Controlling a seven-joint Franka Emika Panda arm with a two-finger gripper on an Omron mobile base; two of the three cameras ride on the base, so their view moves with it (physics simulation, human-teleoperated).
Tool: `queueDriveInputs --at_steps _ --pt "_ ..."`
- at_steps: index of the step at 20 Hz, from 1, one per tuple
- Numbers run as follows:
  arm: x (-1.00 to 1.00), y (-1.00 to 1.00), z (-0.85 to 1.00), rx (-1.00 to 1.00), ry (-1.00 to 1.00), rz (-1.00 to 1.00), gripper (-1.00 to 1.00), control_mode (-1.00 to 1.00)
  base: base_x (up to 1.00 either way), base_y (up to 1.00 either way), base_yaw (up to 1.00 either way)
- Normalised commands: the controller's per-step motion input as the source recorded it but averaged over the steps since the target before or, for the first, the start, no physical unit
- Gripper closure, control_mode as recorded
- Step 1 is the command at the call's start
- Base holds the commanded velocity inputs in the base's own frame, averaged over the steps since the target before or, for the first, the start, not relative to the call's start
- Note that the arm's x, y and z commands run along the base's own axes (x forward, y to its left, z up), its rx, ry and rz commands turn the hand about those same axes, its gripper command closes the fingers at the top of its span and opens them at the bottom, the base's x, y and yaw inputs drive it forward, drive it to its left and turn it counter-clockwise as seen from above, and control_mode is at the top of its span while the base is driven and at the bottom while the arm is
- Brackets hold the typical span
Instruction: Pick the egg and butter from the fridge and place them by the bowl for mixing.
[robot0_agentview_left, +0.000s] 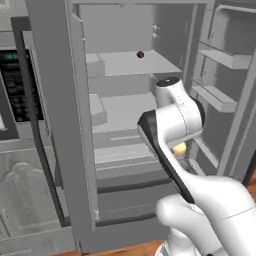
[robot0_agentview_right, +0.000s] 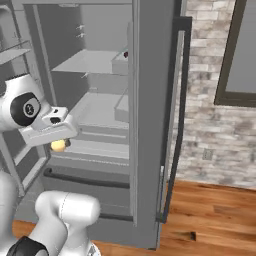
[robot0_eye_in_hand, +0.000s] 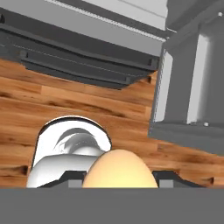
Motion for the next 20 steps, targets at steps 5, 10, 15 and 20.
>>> queueDriveInputs --at_steps 5,10,15,20 --pt "0.00 0.00 0.00 0.00 0.00 0.00 1.00 1.00 -0.93 -0.13 -0.05" --pt "0.00 0.00 0.00 0.00 0.00 0.00 1.00 1.00 -0.88 -0.08 -0.11" --pt "0.00 0.00 0.00 0.00 0.00 0.00 1.00 1.00 -0.36 0.01 -0.55" --pt "0.00 0.00 0.00 0.00 0.00 0.00 1.00 1.00 0.00 0.08 -0.92"
